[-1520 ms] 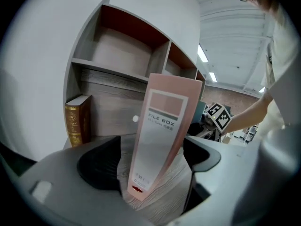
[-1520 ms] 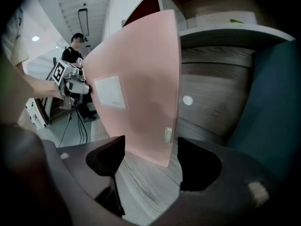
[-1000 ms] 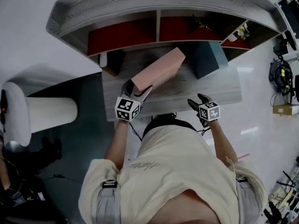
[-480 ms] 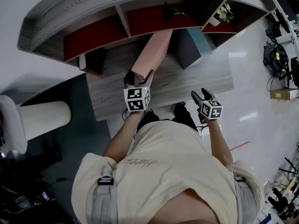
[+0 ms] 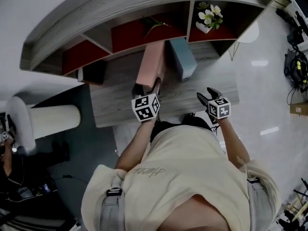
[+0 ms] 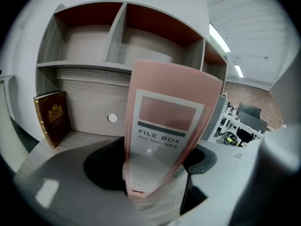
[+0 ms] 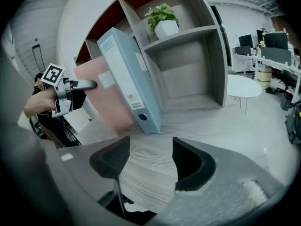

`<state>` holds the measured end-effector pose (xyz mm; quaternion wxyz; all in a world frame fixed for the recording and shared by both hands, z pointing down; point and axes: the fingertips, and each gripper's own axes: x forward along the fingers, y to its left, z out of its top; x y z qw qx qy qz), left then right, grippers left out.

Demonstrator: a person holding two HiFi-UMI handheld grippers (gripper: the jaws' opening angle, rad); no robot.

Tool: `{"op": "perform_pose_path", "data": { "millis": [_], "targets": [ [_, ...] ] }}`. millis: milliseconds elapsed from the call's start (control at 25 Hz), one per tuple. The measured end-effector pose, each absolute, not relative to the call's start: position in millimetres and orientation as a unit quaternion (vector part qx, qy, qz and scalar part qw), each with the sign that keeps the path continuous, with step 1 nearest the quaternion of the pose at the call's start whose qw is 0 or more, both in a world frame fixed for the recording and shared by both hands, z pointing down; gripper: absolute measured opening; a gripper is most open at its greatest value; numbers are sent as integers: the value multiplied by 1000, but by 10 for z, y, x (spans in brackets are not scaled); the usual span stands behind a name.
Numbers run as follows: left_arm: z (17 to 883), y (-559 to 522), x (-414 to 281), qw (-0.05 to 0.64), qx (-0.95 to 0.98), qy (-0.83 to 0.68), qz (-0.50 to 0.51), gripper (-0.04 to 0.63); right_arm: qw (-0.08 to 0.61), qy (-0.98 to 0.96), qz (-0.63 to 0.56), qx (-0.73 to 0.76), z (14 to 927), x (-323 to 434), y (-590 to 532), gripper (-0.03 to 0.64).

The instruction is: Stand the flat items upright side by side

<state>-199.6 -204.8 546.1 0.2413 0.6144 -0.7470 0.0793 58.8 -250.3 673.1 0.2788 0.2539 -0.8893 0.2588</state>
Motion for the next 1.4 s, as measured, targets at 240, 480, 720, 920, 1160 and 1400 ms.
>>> {"op": "perform_pose_path", "data": {
  "millis": [240,480,720,920,1160,1400],
  "targets": [
    [5430,-2251,-1915,240,587,-770,70,353,294,-907,230,194,6784,703,-2762,282],
    [5430,-2430,-1884,241,606,-754,83,345,284,-913,237,173,6824,700,-2861,276],
    [5425,-2536,-1781,231,624,-740,96,342,270,-911,257,177,6880,709,-2908,276],
    [5428,-2633,-1533,239,645,-719,102,349,280,-910,254,169,6916,764,-2997,275],
    [5431,-2667,-1411,245,682,-682,97,383,278,-912,253,162,6931,686,-3027,275],
    [5379,-2633,-1214,278,782,-551,81,375,276,-913,259,155,6965,643,-2978,275]
  ]
}}
